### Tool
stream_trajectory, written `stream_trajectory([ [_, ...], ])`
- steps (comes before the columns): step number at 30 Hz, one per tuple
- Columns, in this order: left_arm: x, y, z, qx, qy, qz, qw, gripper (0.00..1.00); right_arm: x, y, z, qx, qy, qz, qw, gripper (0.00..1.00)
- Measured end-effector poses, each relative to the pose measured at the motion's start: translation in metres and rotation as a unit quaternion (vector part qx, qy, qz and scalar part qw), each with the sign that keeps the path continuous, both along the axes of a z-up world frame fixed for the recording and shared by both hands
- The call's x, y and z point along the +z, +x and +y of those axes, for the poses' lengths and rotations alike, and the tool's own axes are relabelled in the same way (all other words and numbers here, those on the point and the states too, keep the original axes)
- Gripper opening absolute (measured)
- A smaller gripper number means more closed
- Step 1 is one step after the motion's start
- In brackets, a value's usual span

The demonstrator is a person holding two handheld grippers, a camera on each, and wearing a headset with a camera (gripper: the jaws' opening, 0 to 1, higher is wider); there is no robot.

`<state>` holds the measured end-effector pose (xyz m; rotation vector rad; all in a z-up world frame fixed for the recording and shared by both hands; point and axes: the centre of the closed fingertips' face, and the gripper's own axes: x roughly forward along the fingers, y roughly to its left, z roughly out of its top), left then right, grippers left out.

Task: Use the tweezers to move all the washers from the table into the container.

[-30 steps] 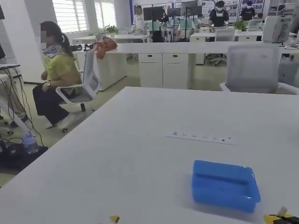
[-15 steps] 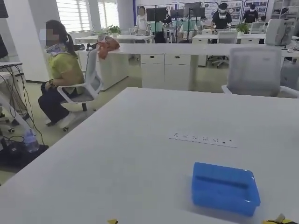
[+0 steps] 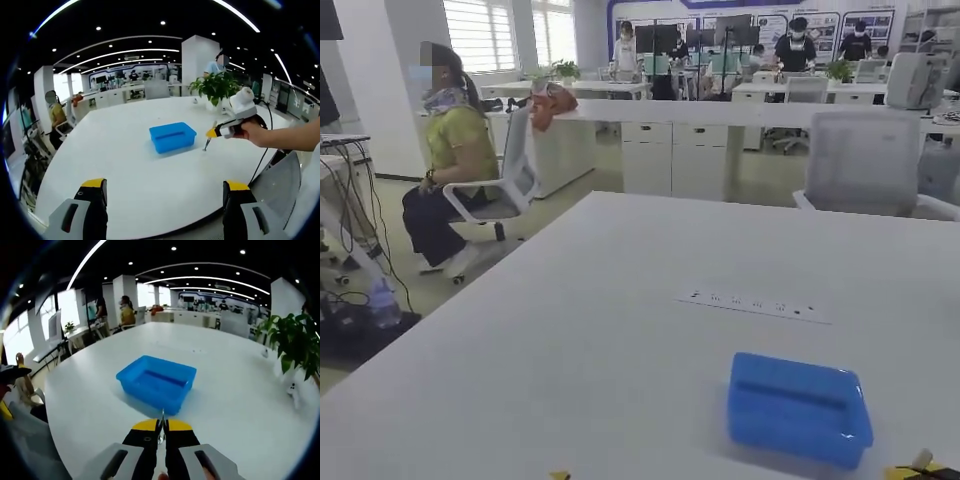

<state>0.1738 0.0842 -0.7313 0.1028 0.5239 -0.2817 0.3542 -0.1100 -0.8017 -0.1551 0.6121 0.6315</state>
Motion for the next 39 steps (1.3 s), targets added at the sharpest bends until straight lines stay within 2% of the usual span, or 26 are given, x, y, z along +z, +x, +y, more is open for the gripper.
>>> stream_trajectory([
  [3, 0.002, 0.001, 0.0, -0.002, -0.002, -0.004, 1.0, 0.99, 0.01, 0.002, 0.002, 0.001, 0.003, -0.011, 0.9999, 0.0],
  [8, 0.003, 0.002, 0.001, -0.001, 0.0, -0.005, 1.0, 0.99, 0.035, 0.01, 0.011, -0.002, 0.033, -0.029, 0.999, 0.0],
  [13, 0.003, 0.004, 0.002, -0.002, 0.001, -0.003, 1.0, 0.99, 0.05, 0.019, 0.021, 0.004, 0.033, -0.05, 0.9982, 0.0],
  [17, 0.003, 0.006, 0.003, -0.002, 0.002, -0.002, 1.0, 0.99, 0.056, 0.026, 0.029, 0.006, 0.029, -0.059, 0.9978, 0.0],
  [25, 0.001, 0.008, 0.005, 0.0, 0.005, 0.003, 1.0, 0.99, 0.053, 0.043, 0.039, -0.005, 0.041, -0.052, 0.9978, 0.0],
  [29, -0.001, 0.009, 0.005, -0.001, 0.007, 0.008, 0.9999, 0.99, 0.042, 0.052, 0.043, -0.007, 0.038, -0.04, 0.9984, 0.01],
  [39, -0.003, 0.012, 0.004, -0.008, 0.02, 0.015, 0.9996, 0.99, 0.025, 0.059, 0.048, -0.004, 0.027, -0.023, 0.9994, 0.01],
])
